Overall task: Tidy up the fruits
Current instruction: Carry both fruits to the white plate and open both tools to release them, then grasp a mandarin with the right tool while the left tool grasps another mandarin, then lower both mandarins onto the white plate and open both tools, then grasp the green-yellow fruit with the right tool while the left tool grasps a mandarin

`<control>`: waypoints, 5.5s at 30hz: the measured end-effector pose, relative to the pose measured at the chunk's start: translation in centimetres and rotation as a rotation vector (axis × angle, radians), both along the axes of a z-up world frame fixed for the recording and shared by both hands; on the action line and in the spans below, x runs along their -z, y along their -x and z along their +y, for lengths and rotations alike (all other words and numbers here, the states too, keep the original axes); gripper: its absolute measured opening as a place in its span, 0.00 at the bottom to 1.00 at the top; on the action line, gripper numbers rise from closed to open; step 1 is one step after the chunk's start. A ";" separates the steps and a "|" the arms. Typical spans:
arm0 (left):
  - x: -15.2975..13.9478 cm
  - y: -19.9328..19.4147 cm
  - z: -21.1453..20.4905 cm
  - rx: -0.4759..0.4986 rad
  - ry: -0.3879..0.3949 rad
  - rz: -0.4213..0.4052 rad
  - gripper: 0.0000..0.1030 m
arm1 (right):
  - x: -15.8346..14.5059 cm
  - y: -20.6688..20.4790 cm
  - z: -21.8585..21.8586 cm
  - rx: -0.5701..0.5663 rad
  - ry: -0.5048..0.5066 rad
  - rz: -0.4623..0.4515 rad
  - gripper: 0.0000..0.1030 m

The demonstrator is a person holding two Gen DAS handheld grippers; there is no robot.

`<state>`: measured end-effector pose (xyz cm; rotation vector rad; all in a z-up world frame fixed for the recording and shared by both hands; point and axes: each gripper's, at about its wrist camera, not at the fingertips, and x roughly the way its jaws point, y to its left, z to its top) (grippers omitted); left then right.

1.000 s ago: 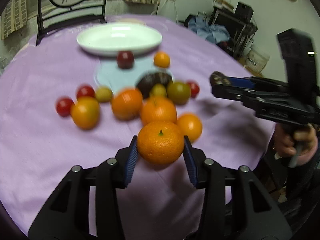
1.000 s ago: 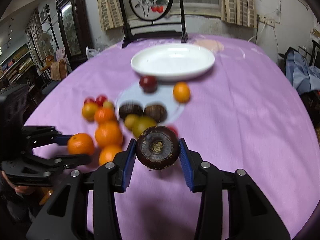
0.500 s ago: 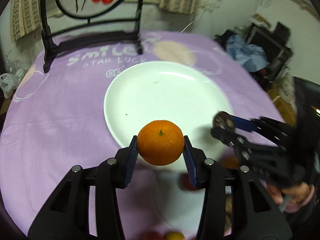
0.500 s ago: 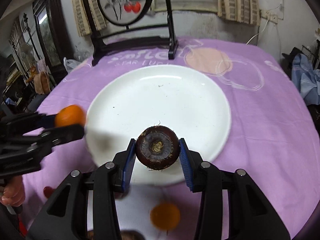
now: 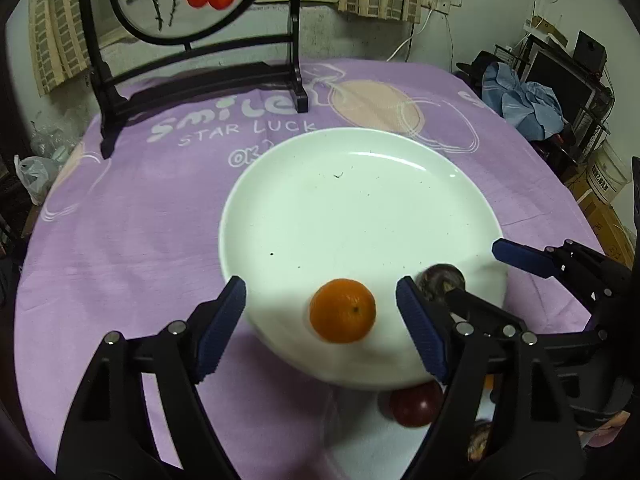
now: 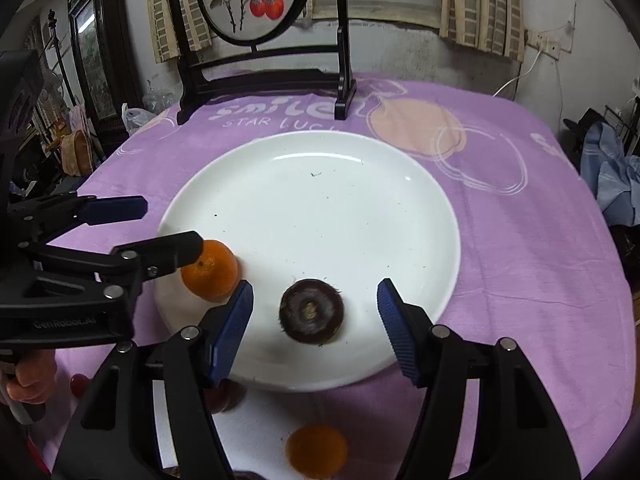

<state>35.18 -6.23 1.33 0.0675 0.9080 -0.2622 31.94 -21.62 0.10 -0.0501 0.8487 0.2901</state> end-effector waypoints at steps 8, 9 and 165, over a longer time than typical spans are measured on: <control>-3.5 7.0 1.4 -0.033 0.006 -0.105 0.86 | -2.4 6.0 -0.2 -0.005 -0.015 -0.060 0.63; -3.7 8.1 1.5 -0.034 0.011 -0.115 0.86 | -2.6 7.0 -0.3 -0.007 -0.017 -0.065 0.63; 5.1 24.4 5.5 0.034 0.147 -0.038 0.95 | 3.9 18.1 3.2 -0.330 0.321 -0.024 0.43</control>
